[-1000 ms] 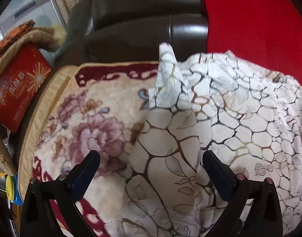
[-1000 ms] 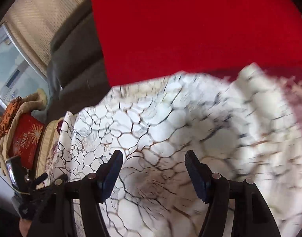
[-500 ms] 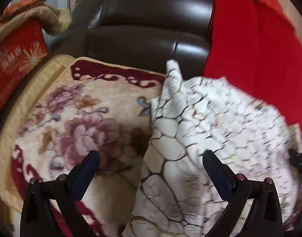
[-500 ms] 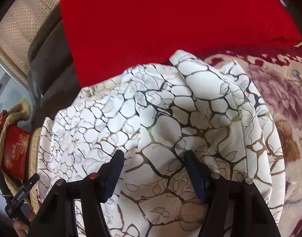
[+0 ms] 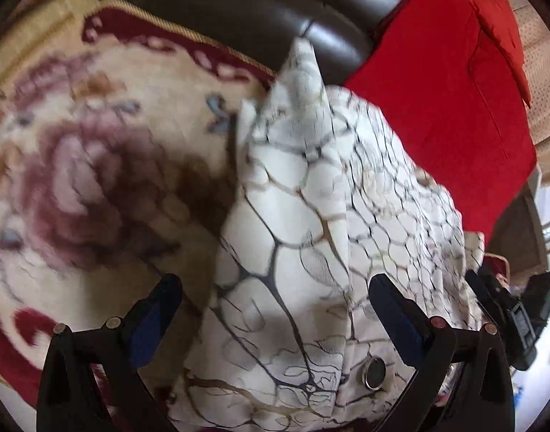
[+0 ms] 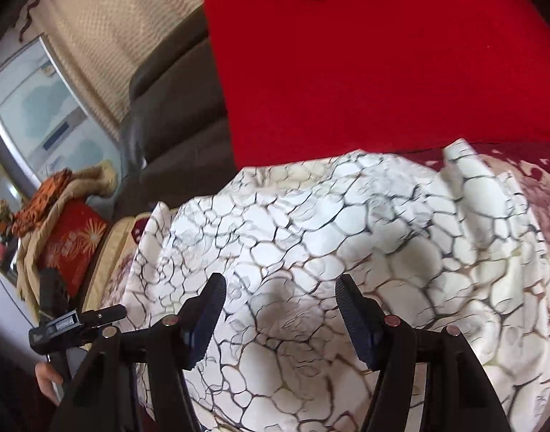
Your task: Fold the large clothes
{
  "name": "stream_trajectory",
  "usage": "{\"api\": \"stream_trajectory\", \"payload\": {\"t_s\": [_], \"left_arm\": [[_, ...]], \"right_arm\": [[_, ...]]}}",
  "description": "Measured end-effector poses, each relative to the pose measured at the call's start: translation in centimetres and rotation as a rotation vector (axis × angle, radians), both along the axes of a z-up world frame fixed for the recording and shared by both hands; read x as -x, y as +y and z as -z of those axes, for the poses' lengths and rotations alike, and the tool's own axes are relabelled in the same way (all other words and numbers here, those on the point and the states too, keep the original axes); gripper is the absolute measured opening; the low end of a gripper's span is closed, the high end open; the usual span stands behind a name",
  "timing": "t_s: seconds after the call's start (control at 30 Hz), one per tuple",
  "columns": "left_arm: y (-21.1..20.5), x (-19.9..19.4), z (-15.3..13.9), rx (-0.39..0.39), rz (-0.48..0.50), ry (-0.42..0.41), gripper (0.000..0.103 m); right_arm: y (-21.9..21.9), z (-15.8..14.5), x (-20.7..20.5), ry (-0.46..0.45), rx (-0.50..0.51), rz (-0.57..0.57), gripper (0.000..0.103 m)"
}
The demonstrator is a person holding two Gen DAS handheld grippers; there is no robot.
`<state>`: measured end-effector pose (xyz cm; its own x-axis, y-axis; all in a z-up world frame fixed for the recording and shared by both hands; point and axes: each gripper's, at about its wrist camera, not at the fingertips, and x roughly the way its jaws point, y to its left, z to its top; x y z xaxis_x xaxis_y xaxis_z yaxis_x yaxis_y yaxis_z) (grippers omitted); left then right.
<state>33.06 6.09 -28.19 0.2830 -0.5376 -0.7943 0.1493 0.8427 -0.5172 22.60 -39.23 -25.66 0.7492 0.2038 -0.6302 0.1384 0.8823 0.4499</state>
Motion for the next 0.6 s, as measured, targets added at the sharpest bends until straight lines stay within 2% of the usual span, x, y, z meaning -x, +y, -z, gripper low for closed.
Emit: {"api": "stream_trajectory", "payload": {"t_s": [0.1,0.17,0.23,0.3,0.37,0.47,0.53,0.57,0.6], "left_arm": [[-1.3,0.1,1.2,0.047,0.07,0.069,0.102],[-1.9,0.2,1.2,0.071,0.087,0.053,0.102],[-2.2,0.4,0.9,0.089,0.097,0.036,0.097],[-2.5,0.5,0.8,0.088,0.1,0.019,0.07],[-2.6,0.8,0.8,0.09,0.101,0.012,0.06],[-2.7,0.3,0.7,0.102,0.106,0.005,0.06],[-2.5,-0.1,1.0,0.119,0.101,0.013,0.071],[-2.6,-0.5,1.3,0.152,0.096,0.031,0.083],[-2.8,-0.7,1.6,0.201,0.087,0.05,0.09]], "right_arm": [[0.5,0.4,0.0,0.017,-0.004,-0.007,0.067],[0.4,0.6,-0.1,0.029,-0.015,-0.005,0.067],[0.1,1.1,-0.1,0.047,-0.04,0.003,0.067],[-0.1,1.8,-0.4,0.071,-0.069,0.008,0.067],[-0.4,2.4,-0.6,0.089,-0.09,0.013,0.067],[-0.6,2.9,-0.7,0.113,-0.108,0.022,0.067],[-0.6,3.2,-0.9,0.126,-0.108,0.025,0.067],[-0.6,3.3,-0.9,0.129,-0.107,0.025,0.067],[-0.5,3.4,-1.0,0.133,-0.105,0.026,0.067]]}}
